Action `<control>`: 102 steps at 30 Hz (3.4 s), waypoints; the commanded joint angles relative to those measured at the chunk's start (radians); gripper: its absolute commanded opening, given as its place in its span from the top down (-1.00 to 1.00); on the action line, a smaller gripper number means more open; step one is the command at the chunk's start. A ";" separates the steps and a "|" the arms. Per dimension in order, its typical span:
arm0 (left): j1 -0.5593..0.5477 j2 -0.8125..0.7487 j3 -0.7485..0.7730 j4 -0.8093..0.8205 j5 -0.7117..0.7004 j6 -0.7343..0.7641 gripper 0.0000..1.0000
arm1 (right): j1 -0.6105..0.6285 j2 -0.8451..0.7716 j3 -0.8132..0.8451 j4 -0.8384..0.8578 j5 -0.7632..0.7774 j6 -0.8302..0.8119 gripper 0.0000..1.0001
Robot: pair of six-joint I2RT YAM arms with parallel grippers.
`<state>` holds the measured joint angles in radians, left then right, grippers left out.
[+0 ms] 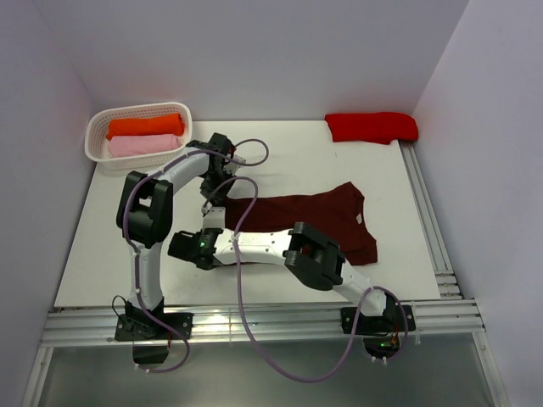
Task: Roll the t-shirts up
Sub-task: Roll the tshirt
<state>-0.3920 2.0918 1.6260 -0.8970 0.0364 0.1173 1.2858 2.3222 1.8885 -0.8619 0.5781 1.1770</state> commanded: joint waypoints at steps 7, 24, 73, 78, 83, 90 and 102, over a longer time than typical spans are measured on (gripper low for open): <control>0.018 -0.021 0.161 -0.085 0.144 0.031 -0.09 | -0.019 -0.279 -0.495 0.602 -0.179 0.053 0.59; 0.214 -0.121 0.155 -0.165 0.546 0.111 -0.24 | -0.128 -0.432 -1.124 1.527 -0.377 0.360 0.69; -0.028 -0.101 -0.089 0.070 0.054 0.001 0.78 | -0.108 -0.581 -0.976 0.844 -0.242 0.331 -0.16; -0.044 -0.088 -0.071 0.056 0.042 -0.008 0.78 | -0.056 -0.554 -0.771 0.536 -0.141 0.276 -0.17; -0.054 -0.085 -0.057 0.041 0.037 -0.011 0.77 | -0.011 -0.491 -0.573 0.335 -0.023 0.239 -0.19; -0.059 -0.076 -0.041 0.024 0.033 -0.011 0.74 | -0.029 -0.302 -0.301 0.106 0.152 0.102 -0.21; -0.064 -0.064 -0.020 0.001 0.033 -0.019 0.72 | -0.060 -0.103 -0.049 -0.003 0.335 -0.014 -0.19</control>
<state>-0.4484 2.0258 1.5600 -0.8661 0.0811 0.1101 1.2358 2.2021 1.7683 -0.8120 0.7975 1.2045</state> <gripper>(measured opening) 0.142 0.597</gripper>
